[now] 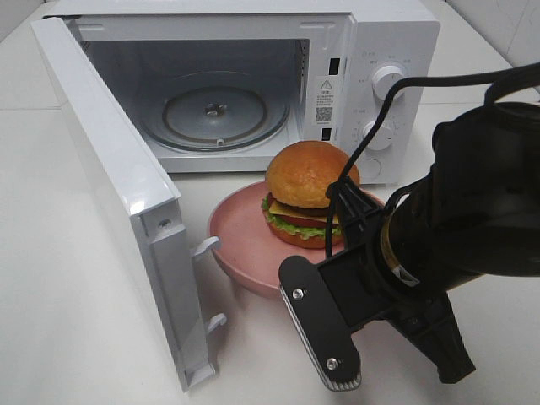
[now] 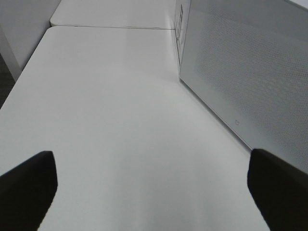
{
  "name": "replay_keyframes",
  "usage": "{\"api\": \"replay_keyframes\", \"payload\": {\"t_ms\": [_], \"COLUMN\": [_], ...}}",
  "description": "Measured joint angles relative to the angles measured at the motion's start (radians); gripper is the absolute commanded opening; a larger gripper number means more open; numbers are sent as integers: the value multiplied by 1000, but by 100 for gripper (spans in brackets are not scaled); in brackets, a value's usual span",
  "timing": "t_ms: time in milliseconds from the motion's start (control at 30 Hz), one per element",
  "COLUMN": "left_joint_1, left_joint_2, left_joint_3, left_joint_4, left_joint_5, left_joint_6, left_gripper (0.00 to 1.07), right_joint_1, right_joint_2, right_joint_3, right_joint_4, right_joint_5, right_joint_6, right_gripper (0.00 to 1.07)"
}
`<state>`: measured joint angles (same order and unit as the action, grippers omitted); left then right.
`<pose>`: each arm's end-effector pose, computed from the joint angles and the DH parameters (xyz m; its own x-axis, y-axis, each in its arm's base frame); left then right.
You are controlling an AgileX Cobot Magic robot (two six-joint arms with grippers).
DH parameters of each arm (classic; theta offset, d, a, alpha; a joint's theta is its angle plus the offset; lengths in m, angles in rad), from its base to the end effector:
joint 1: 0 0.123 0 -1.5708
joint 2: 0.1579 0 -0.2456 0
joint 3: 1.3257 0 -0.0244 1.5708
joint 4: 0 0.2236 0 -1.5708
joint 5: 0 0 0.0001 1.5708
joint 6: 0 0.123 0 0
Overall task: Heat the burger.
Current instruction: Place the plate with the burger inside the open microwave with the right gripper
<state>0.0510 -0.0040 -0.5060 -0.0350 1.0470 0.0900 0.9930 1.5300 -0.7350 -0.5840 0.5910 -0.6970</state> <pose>0.0393 -0.0017 0.2530 -0.4346 0.0503 -0.8992 0.0078 0.9986 0.0521 0.1709 0.1928 0.1302 0.5024 -0.8527 0.1431 -0.7461 -0.5112 -0.4265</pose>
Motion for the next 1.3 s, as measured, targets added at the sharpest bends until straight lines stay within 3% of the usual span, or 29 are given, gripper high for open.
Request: {"api": "replay_keyframes", "payload": {"t_ms": [400, 833, 1300], "left_joint_1": [0, 0, 0], "left_joint_2": [0, 0, 0], "left_joint_3": [0, 0, 0], "left_joint_4": [0, 0, 0], "left_joint_5": [0, 0, 0], "left_joint_6": [0, 0, 0], "left_gripper": [103, 103, 103], "right_joint_1": [0, -92, -127], "right_joint_2": [2, 18, 171], "right_joint_3": [0, -2, -126], "right_joint_4": [-55, -56, -46], "right_joint_5": [-101, -271, -330], "right_joint_6": [-55, -98, -114], "right_gripper": [2, 2, 0]}}
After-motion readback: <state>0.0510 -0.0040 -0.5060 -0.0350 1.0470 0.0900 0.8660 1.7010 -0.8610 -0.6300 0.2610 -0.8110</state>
